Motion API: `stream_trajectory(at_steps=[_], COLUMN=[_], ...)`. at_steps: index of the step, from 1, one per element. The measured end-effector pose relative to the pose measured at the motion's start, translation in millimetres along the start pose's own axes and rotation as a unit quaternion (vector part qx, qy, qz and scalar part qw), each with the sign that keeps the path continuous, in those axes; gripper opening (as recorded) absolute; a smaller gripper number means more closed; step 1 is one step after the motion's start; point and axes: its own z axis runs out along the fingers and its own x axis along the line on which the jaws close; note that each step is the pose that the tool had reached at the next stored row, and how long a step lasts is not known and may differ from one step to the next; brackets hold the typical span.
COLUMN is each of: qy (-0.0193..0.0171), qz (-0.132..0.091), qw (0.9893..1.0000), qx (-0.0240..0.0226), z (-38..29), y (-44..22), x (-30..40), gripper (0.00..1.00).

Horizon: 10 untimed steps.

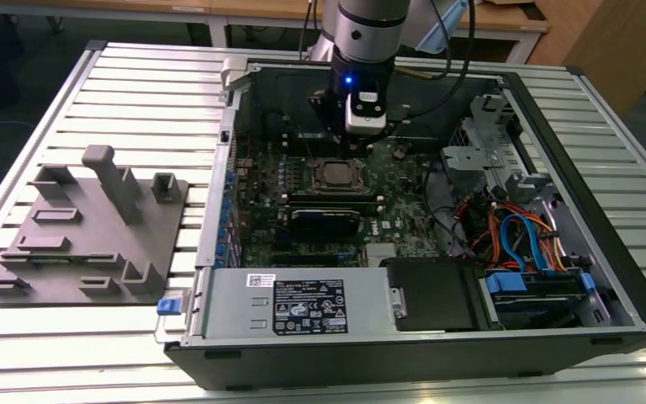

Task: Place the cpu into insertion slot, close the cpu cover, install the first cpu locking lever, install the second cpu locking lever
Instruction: 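Install the first cpu locking lever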

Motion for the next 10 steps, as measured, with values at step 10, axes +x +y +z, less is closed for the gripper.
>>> stream_trajectory(at_steps=[10], qy=[-0.0003], qz=[-0.052], qw=[0.9986], qx=[0.0005], z=[0.0], y=[0.0], x=[0.0], gripper=[0.10])
